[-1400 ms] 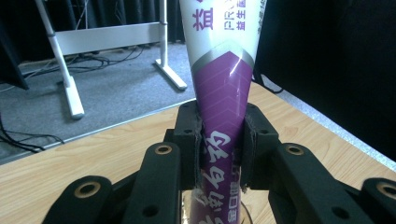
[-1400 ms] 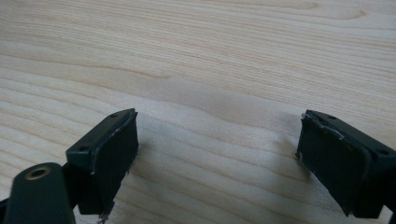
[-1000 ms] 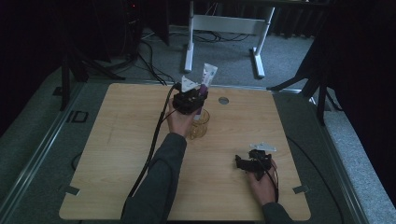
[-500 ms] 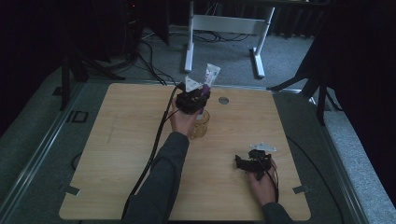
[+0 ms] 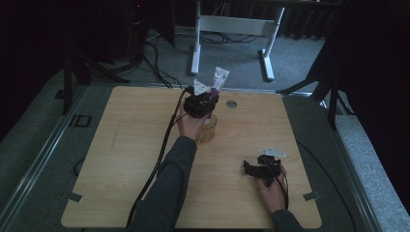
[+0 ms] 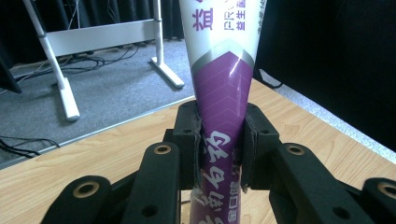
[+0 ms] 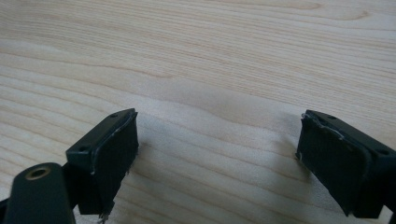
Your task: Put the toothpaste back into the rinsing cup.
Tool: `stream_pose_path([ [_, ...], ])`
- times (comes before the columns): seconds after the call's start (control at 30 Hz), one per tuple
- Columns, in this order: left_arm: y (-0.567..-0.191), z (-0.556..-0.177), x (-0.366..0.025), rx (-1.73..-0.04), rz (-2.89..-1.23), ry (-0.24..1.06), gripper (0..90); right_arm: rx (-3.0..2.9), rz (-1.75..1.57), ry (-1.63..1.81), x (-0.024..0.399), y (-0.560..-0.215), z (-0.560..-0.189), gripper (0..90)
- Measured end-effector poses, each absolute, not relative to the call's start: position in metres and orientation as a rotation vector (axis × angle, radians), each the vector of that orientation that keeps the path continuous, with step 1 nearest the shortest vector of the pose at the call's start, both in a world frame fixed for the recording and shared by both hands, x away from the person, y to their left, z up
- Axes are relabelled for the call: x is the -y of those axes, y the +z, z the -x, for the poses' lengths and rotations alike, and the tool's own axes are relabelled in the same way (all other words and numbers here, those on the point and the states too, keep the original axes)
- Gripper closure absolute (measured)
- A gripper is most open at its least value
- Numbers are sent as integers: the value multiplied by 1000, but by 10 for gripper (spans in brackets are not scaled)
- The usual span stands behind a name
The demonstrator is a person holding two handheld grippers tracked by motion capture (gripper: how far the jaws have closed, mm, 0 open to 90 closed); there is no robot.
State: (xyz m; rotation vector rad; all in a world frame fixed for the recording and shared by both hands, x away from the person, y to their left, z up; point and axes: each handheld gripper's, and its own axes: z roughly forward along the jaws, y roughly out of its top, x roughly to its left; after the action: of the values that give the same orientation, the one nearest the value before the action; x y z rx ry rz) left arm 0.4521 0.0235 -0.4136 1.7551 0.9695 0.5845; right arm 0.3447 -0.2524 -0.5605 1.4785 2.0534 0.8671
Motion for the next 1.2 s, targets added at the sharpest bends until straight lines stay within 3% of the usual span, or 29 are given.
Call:
stream_pose_path([
  [1.2,-439,-458,-23,-1032,-1819,555,704,-2056,-1478,869,252,-560,-344,123],
])
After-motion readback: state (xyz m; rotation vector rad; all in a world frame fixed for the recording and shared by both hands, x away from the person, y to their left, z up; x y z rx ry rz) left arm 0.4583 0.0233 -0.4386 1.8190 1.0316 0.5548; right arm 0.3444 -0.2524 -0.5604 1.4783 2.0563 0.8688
